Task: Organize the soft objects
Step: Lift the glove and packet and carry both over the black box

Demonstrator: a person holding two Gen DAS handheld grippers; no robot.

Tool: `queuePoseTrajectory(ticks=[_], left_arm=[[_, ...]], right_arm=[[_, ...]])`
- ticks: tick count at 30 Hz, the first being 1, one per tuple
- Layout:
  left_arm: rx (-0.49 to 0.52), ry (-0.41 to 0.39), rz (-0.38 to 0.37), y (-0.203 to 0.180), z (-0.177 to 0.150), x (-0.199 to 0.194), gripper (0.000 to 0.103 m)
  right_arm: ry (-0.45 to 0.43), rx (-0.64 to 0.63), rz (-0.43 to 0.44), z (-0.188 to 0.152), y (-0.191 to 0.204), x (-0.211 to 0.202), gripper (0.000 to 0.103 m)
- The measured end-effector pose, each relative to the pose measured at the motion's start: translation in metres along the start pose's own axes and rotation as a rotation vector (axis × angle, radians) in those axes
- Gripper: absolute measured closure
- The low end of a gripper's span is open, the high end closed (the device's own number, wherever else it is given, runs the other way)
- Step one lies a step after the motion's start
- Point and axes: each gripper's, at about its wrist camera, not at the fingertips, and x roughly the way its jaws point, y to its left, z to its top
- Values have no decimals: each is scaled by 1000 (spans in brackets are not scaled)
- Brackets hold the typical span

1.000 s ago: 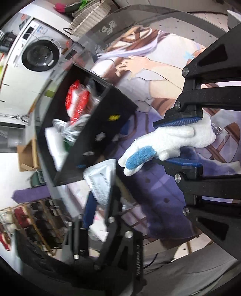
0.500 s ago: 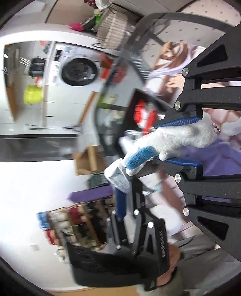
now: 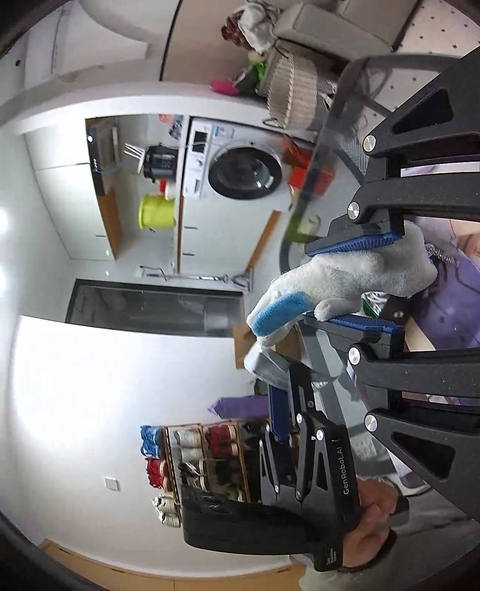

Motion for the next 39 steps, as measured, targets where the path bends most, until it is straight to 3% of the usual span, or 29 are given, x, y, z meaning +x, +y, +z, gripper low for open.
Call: queuePoseTrajectory(ticks=[20,32,39], left_arm=[[-47,5,0,-8,5,2,67],[-97,-46,49,8,39,42,66],[-121,-25,62,24,44,63,66]], right_arm=[[-3,16,-15,5,-9,8,73],[-13,60,-51,45,-31,73,73],[25,76,-66,51,-45,109,73]])
